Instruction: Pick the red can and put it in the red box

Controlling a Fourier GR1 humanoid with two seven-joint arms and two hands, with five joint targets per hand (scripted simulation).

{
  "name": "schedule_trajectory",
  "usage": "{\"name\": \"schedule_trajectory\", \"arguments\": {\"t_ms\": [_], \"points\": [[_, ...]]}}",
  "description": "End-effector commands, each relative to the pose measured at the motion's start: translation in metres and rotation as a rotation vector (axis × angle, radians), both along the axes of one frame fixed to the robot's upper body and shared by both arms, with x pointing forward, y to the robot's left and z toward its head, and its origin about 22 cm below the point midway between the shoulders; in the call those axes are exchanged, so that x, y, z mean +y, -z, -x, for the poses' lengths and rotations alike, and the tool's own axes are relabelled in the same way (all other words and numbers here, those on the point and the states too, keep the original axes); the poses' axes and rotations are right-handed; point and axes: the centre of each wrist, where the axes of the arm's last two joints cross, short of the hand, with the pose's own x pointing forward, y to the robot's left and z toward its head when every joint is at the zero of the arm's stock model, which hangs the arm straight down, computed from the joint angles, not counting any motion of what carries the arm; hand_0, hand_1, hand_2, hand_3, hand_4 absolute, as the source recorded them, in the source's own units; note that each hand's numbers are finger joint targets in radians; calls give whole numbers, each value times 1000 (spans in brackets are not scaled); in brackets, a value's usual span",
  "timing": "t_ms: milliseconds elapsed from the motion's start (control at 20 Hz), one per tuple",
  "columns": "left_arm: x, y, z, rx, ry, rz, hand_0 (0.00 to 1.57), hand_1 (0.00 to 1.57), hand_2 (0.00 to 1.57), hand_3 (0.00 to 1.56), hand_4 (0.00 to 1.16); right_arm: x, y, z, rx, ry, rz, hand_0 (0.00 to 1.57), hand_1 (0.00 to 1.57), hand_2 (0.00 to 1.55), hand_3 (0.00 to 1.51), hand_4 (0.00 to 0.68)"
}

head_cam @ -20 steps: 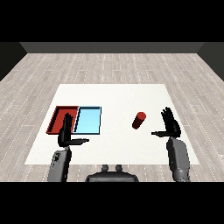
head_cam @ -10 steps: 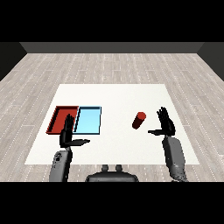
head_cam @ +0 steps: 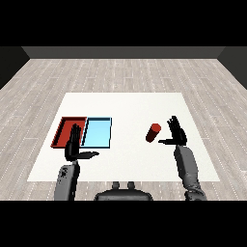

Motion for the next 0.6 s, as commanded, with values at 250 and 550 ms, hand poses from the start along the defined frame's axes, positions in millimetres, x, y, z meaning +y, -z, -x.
{"name": "schedule_trajectory", "arguments": {"t_ms": [250, 550], "points": [[19, 15, 9, -10, 10, 20, 0, 0, 0, 0, 0, 31, 21, -27, 44, 1, -37, 0, 0, 0, 0, 0], [13, -13, -5, -7, 3, 19, 0, 0, 0, 0, 0, 25, 31, -4, 51, -21, -79, 0, 0, 0, 0, 0]]}}
